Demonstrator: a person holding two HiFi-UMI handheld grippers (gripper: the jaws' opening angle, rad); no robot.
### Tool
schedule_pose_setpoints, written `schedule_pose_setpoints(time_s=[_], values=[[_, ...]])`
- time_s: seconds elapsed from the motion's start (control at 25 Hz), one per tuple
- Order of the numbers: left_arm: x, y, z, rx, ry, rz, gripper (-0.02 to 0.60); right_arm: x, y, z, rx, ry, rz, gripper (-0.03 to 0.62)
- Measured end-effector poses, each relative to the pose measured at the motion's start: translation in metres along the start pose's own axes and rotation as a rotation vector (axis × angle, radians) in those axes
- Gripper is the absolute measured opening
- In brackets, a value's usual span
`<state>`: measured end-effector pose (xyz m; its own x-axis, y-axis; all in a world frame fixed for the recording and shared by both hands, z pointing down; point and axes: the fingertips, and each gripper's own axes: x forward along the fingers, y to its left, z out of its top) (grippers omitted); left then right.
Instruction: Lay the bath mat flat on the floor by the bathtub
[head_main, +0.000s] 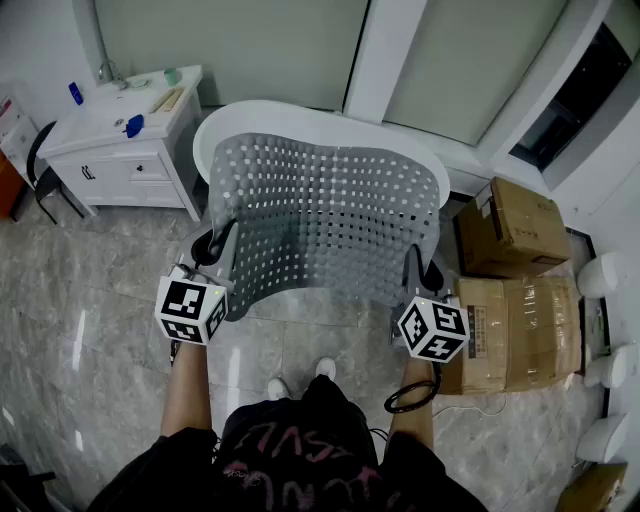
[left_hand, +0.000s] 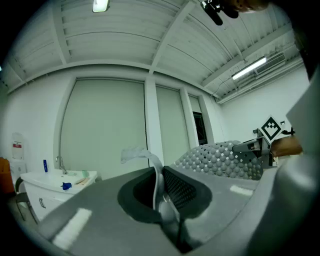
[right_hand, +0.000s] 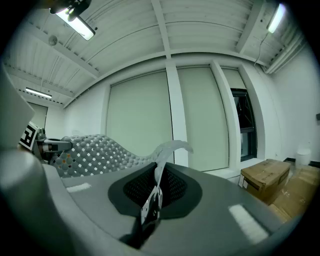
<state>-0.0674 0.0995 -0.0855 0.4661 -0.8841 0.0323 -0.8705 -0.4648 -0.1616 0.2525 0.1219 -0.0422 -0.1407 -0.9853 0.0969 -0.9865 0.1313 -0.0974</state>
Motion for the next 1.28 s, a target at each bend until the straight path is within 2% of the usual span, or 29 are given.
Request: schedule_pose_setpoints(time_s=[0.56, 1.28], values=[[-0.008, -0.011, 0.008, 0.017, -0.018, -0.036, 0.017, -0.015, 0.006, 0.004, -0.012, -0.018, -0.010, 0.041], [-0.010, -0.034, -0.015, 0.028, 0.036, -0.093, 0.017, -0.029, 0.016, -0.023, -0.008, 0.029, 0.012, 0.043]])
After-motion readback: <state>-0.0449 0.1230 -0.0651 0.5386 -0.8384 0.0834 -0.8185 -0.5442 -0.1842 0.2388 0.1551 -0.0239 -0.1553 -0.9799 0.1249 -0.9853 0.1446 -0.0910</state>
